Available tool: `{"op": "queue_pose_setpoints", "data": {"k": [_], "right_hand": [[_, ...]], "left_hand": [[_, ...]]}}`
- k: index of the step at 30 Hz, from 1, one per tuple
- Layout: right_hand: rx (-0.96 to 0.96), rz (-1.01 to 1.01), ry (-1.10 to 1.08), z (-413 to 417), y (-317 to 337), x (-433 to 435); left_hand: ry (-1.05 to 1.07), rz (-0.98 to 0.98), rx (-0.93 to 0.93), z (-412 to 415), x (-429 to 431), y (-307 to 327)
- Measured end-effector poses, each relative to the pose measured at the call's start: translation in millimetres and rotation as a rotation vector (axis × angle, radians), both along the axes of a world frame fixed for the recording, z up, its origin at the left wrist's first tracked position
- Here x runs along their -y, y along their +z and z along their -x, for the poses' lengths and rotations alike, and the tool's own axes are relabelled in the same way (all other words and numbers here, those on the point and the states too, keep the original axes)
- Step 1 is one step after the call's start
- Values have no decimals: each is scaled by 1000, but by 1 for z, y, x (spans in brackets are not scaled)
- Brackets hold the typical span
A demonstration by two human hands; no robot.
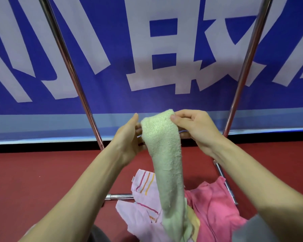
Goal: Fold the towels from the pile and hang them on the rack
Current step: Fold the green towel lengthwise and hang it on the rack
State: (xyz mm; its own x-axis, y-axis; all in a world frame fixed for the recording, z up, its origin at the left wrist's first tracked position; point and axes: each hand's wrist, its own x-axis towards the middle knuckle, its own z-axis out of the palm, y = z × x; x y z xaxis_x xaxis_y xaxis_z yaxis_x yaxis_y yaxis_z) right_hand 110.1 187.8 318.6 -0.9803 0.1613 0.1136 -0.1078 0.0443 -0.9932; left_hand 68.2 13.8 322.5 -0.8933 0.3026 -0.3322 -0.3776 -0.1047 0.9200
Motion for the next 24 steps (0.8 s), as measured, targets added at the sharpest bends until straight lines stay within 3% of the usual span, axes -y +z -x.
{"op": "queue_pose_setpoints", "data": {"k": [6,9,15,19,24], "right_hand": [[70,128,-73,0,2,-11],[118,206,-114,-1,1,-16],[185,347,-127,-3,-1,-15],[296,346,-26,-4,-7,-3],[312,459,278,-5,-19,18]], "left_hand": [[-249,136,-93,-7,-7,-10],[-199,198,-168,-13,-15,-15],[-83,106,-331,-20,-17,-7],[-18,52,-359,-22,-12,3],[93,31,-346,-22,-2,15]]}}
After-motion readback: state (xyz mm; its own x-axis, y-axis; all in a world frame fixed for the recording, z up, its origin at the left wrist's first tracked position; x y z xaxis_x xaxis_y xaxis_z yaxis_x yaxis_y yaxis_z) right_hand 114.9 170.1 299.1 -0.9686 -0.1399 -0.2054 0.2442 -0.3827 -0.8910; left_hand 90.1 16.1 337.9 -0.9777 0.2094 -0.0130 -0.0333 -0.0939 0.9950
